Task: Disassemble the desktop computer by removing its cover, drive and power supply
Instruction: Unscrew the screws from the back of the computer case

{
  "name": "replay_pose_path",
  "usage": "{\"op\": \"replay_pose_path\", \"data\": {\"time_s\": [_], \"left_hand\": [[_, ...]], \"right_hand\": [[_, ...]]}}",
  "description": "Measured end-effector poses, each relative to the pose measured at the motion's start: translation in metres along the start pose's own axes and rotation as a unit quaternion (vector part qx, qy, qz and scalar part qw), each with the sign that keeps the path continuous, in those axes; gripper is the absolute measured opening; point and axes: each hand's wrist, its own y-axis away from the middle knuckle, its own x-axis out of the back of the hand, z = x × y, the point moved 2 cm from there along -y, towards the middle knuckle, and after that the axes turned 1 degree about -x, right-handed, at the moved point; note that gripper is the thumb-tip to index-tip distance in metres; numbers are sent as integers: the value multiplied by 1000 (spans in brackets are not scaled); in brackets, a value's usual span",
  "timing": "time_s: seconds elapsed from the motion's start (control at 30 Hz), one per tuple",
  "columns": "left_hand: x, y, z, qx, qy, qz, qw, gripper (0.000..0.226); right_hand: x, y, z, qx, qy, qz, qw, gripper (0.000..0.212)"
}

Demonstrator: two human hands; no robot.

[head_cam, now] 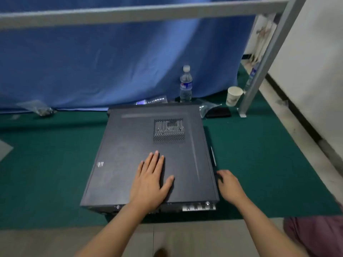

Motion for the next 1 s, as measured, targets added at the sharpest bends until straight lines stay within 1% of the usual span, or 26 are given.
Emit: {"op": "replay_pose_path", "data": {"time_s": [0.1, 0.17, 0.23, 0.3, 0.37, 0.43, 0.47, 0.53, 0.63, 0.7, 0.73, 0.8, 0.83, 0.9, 0.93, 1.0], "left_hand": [[-2, -4, 0, -8, -42, 26, 999, 73], [-1, -5, -1, -9, -35, 42, 998, 75], [-1, -3, 1, -10, -32, 46, 998, 76], [0, -3, 1, -11, -30, 50, 998, 76], [1, -4, 1, -13, -25, 55, 998, 75], [2, -4, 2, -12, -27, 56, 998, 74], [2, -3, 2, -10, -28, 56, 998, 74], [2, -3, 2, -7, -28, 61, 998, 74], [2, -2, 2, -8, -27, 62, 998, 73], [2, -3, 2, -9, -26, 65, 997, 73], [2, -3, 2, -9, -24, 67, 997, 72], [1, -3, 2, -11, -21, 69, 997, 70], [1, -2, 2, -11, -21, 70, 997, 70], [2, -2, 2, -12, -24, 72, 997, 69], [2, -2, 2, -13, -22, 73, 997, 69], [2, -2, 3, -16, -20, 76, 997, 68]], "right_hand": [[-8, -20, 5, -3, 25, -19, 1000, 48], [-11, -36, 3, -13, 34, -25, 999, 52], [-14, -47, 3, -12, 46, -23, 999, 48], [-15, -58, 0, 22, 83, 10, 996, 50], [-19, -65, 0, 29, 93, 1, 995, 51], [-23, -66, -2, 28, 110, -10, 994, 48], [-24, -68, -2, 23, 116, 0, 993, 44], [-22, -67, -2, -22, 134, 31, 990, 35], [-19, -58, 0, -40, 184, 82, 979, 36], [-21, -53, 6, -54, 199, 87, 975, 33], [-21, -51, 8, -71, 184, 85, 977, 30], [-17, -46, 11, -116, 98, 81, 985, 28], [-14, -44, 11, -129, 37, 79, 988, 27], [-7, -36, 10, -110, -104, 77, 985, 31], [-3, -29, 7, -93, -184, 81, 975, 31], [6, -9, 4, -78, -331, 97, 935, 29]]}}
